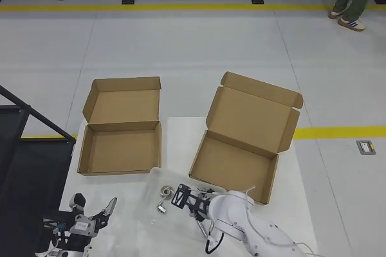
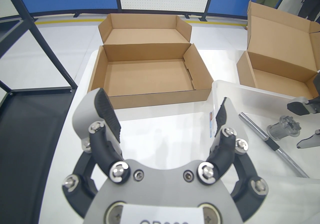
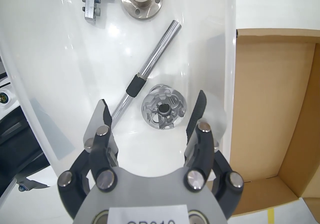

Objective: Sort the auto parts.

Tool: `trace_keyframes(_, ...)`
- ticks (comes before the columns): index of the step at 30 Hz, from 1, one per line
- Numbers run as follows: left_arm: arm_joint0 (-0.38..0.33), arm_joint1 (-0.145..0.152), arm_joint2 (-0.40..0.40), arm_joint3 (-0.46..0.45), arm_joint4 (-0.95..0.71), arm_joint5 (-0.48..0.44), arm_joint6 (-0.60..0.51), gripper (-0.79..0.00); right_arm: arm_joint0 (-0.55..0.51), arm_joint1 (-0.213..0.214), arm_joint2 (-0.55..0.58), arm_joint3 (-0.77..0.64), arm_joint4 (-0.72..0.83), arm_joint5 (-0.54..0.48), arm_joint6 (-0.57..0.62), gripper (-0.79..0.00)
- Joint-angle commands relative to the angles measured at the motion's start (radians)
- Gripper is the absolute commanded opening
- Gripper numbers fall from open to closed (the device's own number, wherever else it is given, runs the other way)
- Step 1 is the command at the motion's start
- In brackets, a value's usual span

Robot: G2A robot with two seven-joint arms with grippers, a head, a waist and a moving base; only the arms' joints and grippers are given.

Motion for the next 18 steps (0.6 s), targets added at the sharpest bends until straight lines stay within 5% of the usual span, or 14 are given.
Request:
trace_keyframes(1, 0.000, 0.000, 0.000, 0.000, 0.000, 0.000, 0.000, 0.000, 0.003, -0.002, -0.002, 0.014, -0.013, 0.011, 0.020, -0.105)
trace_keyframes(16, 0.000, 0.000, 0.000, 0.000, 0.000, 0.000, 0.000, 0.000, 0.067, -0.044, -0.042, 0.154, 0.010, 0.019, 0.035, -0.191)
trace_keyframes(18, 0.000, 0.000, 0.000, 0.000, 0.000, 0.000, 0.000, 0.000, 0.078, -0.051, -0.051, 0.171, 0.013, 0.024, 0.045, -0.296)
